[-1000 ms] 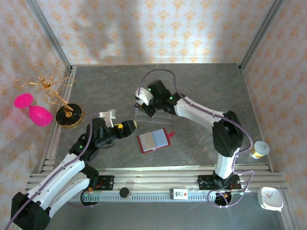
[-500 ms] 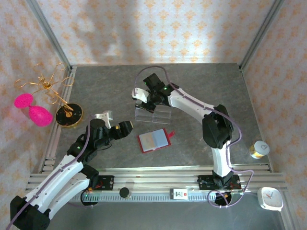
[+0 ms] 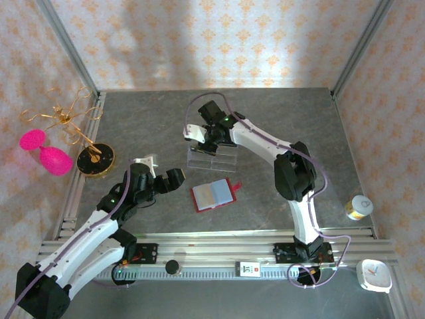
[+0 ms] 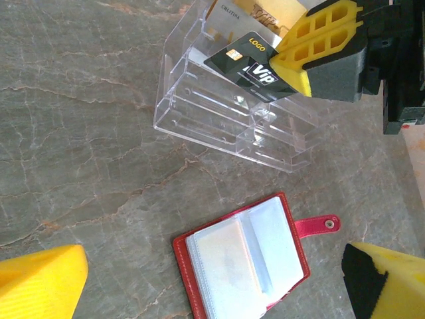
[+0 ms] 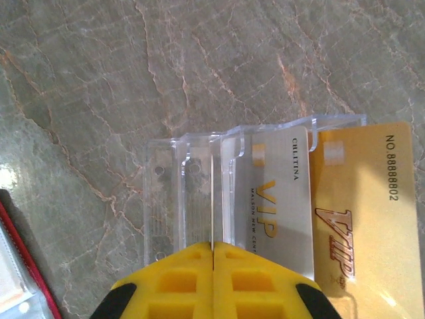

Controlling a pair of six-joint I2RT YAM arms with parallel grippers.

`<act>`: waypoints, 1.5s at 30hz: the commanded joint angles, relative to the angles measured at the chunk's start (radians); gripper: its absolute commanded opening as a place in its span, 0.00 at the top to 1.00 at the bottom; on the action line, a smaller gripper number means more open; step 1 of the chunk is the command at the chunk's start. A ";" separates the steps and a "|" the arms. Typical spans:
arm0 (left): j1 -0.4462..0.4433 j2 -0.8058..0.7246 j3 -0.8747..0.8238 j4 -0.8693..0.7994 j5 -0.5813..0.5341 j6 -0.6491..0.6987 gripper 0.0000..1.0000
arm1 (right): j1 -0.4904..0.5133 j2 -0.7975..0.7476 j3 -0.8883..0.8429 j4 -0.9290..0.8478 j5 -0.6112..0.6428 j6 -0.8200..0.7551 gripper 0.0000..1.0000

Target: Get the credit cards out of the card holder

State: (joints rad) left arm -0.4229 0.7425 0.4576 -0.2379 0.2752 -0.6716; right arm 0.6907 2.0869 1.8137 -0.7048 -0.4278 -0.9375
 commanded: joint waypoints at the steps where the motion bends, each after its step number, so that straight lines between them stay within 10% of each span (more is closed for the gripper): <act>1: 0.008 0.007 0.035 0.009 -0.024 0.019 0.01 | -0.008 0.022 0.039 -0.033 -0.008 -0.022 1.00; 16: 0.012 0.034 0.027 0.035 -0.004 0.024 0.00 | -0.010 0.078 0.072 -0.066 -0.009 -0.002 0.99; 21: 0.015 0.031 0.012 0.055 0.005 0.011 0.01 | -0.010 0.033 0.048 0.034 0.001 0.071 0.66; 29: 0.016 -0.019 -0.005 0.090 -0.017 -0.026 0.01 | -0.010 -0.171 -0.089 0.257 -0.117 0.287 0.57; 37: 0.015 -0.070 -0.051 0.180 -0.017 -0.050 0.01 | 0.043 -0.356 -0.466 0.646 0.037 0.986 0.77; 45: 0.015 -0.091 -0.063 0.180 -0.020 -0.023 0.01 | 0.172 -0.300 -0.573 0.491 0.290 1.138 1.00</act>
State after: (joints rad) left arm -0.4164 0.6628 0.4053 -0.0940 0.2638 -0.7067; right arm 0.8433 1.7527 1.2434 -0.1761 -0.2733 0.0837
